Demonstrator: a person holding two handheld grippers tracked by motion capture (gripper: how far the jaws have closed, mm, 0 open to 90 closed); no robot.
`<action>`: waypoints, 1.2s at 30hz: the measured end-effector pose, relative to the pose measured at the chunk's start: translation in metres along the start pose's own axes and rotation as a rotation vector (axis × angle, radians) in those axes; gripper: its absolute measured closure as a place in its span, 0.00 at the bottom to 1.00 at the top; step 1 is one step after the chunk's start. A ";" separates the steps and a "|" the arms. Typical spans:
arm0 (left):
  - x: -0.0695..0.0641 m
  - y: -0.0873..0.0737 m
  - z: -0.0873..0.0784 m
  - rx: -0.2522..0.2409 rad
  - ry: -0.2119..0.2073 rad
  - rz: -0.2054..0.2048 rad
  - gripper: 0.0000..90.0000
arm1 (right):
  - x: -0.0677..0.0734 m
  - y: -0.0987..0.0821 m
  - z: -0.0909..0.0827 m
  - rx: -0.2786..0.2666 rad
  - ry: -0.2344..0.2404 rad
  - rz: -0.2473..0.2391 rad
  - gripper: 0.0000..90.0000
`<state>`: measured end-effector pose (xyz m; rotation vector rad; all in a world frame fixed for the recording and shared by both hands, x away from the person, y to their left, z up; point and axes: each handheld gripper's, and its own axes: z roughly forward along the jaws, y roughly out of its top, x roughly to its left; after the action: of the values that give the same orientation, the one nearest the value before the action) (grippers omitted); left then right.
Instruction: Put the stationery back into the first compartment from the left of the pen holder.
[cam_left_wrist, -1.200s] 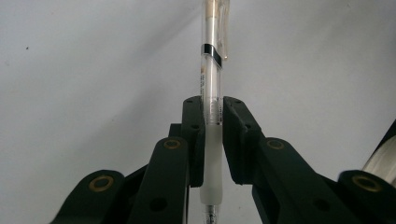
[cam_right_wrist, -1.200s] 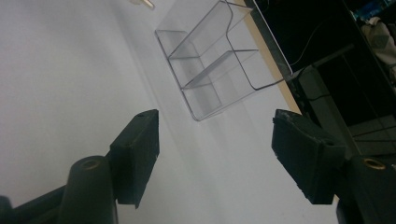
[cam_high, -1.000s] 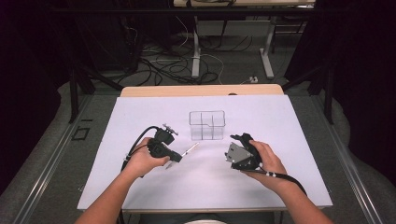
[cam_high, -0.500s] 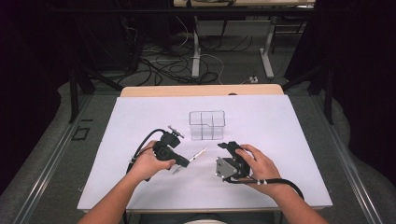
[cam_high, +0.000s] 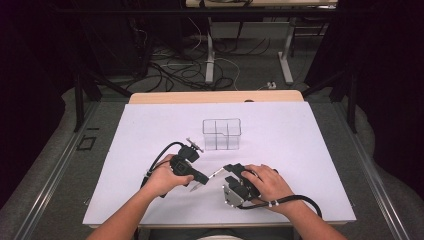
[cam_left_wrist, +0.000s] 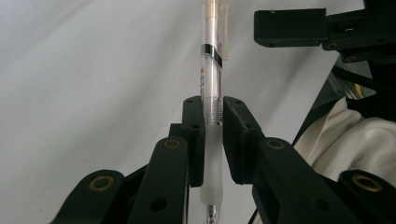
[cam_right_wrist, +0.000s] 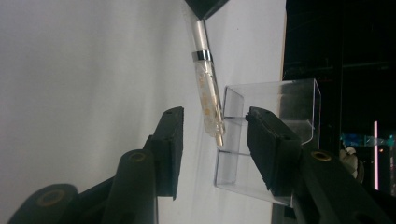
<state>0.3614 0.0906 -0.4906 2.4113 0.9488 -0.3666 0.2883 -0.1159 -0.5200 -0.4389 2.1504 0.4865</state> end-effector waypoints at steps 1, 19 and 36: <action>0.000 0.000 0.000 0.000 -0.002 0.005 0.89 | 0.000 0.001 0.000 0.011 0.009 -0.018 0.65; -0.010 0.005 0.009 0.014 -0.041 0.009 0.89 | 0.008 0.016 0.008 -0.004 0.038 -0.102 0.78; -0.014 0.007 0.013 0.015 -0.062 0.011 0.88 | 0.012 0.023 0.011 0.003 0.047 -0.128 0.85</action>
<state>0.3553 0.0713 -0.4927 2.4036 0.9084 -0.4438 0.2780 -0.0928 -0.5318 -0.5879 2.1518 0.4050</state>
